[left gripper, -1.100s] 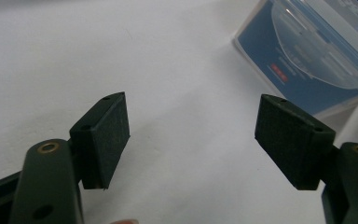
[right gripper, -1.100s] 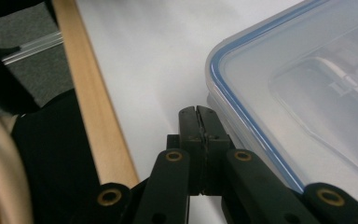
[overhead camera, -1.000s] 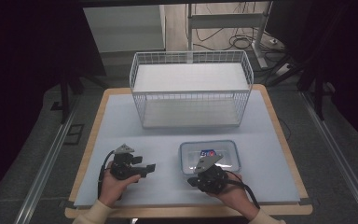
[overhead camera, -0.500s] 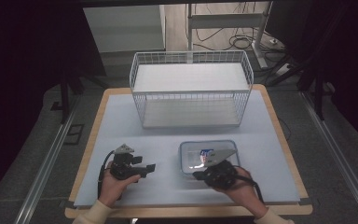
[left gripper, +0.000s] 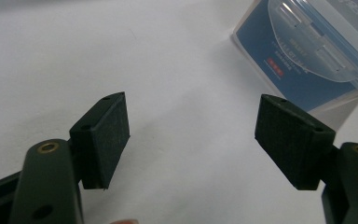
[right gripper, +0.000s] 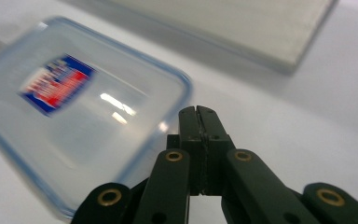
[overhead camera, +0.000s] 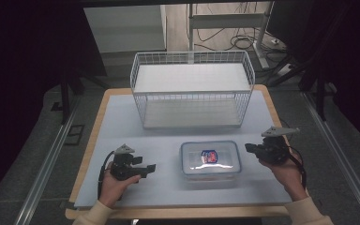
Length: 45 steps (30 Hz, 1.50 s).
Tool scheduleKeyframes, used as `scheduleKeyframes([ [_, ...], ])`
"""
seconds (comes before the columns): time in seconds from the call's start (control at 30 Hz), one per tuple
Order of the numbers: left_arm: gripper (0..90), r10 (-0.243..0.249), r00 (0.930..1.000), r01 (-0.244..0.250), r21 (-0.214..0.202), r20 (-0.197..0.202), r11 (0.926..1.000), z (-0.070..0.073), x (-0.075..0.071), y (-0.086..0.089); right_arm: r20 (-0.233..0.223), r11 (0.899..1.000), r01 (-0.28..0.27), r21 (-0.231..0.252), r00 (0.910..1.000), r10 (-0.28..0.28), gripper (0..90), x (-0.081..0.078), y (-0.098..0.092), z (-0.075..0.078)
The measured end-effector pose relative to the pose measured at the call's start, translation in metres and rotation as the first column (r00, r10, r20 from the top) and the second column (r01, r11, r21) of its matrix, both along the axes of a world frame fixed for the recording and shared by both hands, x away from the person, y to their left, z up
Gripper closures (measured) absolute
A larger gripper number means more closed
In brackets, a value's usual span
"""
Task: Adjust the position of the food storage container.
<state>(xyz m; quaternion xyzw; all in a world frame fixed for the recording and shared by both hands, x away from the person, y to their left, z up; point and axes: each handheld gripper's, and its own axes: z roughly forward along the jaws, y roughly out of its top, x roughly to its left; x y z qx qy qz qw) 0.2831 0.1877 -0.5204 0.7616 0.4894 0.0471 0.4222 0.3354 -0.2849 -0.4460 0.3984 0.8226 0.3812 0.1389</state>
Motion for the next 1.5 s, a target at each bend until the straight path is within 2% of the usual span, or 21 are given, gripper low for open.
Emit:
scheduleKeyframes([
  [0.1,26.0,-0.001,1.0000,0.001,0.001,0.000,1.0000,0.000,0.000,0.000,-0.034,1.000,0.011,-0.009,0.9994,-0.011,89.5,0.004,-0.005,-0.009],
  [0.23,26.0,-0.001,1.0000,0.001,0.000,0.000,1.0000,0.000,0.000,0.001,-0.079,0.999,-0.007,-0.035,0.9968,0.004,89.4,0.006,-0.003,-0.019],
  [0.3,26.0,-0.001,1.0000,0.001,0.000,-0.001,1.0000,0.000,0.000,0.001,-0.084,0.999,-0.011,-0.042,0.9964,0.008,89.5,0.006,-0.003,-0.020],
  [0.33,26.0,-0.001,1.0000,0.001,0.000,-0.001,1.0000,0.000,0.000,0.001,-0.108,0.999,-0.023,-0.042,0.9940,0.018,89.5,0.006,-0.002,-0.026],
  [0.47,26.0,-0.001,1.0000,0.001,0.003,-0.001,1.0000,0.000,0.000,0.001,-0.142,0.998,-0.030,-0.049,0.9896,0.023,89.5,0.006,-0.002,-0.033],
  [0.53,26.0,-0.001,1.0000,0.001,0.004,-0.002,1.0000,-0.001,0.000,0.001,-0.144,0.998,-0.032,-0.055,0.9893,0.024,89.5,0.005,-0.002,-0.034],
  [0.6,26.0,-0.002,1.0000,0.002,0.003,-0.003,1.0000,-0.001,0.000,0.000,-0.166,0.997,-0.053,-0.062,0.9852,0.042,89.5,0.003,-0.001,-0.039],
  [0.67,26.0,-0.004,1.0000,0.004,0.004,-0.003,1.0000,-0.001,0.000,0.000,-0.172,0.996,-0.061,-0.059,0.9839,0.050,89.5,0.003,0.000,-0.040],
  [0.8,26.0,-0.004,1.0000,0.005,0.006,-0.002,1.0000,-0.001,0.000,0.000,-0.206,0.995,-0.096,-0.016,0.9743,0.091,89.5,0.001,0.002,-0.045],
  [1.17,26.0,0.002,1.0000,-0.002,0.003,-0.001,1.0000,0.000,0.001,0.002,-0.214,0.994,-0.105,-0.018,0.9718,0.099,89.5,0.000,0.009,-0.048],
  [1.27,26.0,0.013,0.9999,-0.013,-0.002,0.002,0.9999,0.001,0.001,0.005,-0.221,0.990,-0.137,-0.019,0.9666,0.130,89.5,-0.002,0.021,-0.050],
  [1.33,26.0,0.017,0.9999,-0.017,-0.003,0.002,0.9999,0.001,0.001,0.006,-0.220,0.990,-0.141,-0.025,0.9664,0.133,89.5,-0.003,0.024,-0.051],
  [1.37,26.0,0.023,0.9997,-0.023,-0.005,0.002,0.9997,0.001,0.002,0.008,-0.204,0.990,-0.136,-0.026,0.9706,0.128,89.5,-0.003,0.030,-0.052],
  [1.5,26.0,0.034,0.9994,-0.034,-0.008,0.000,0.9994,0.001,0.002,0.012,-0.197,0.990,-0.138,-0.013,0.9713,0.132,89.5,-0.003,0.037,-0.054],
])
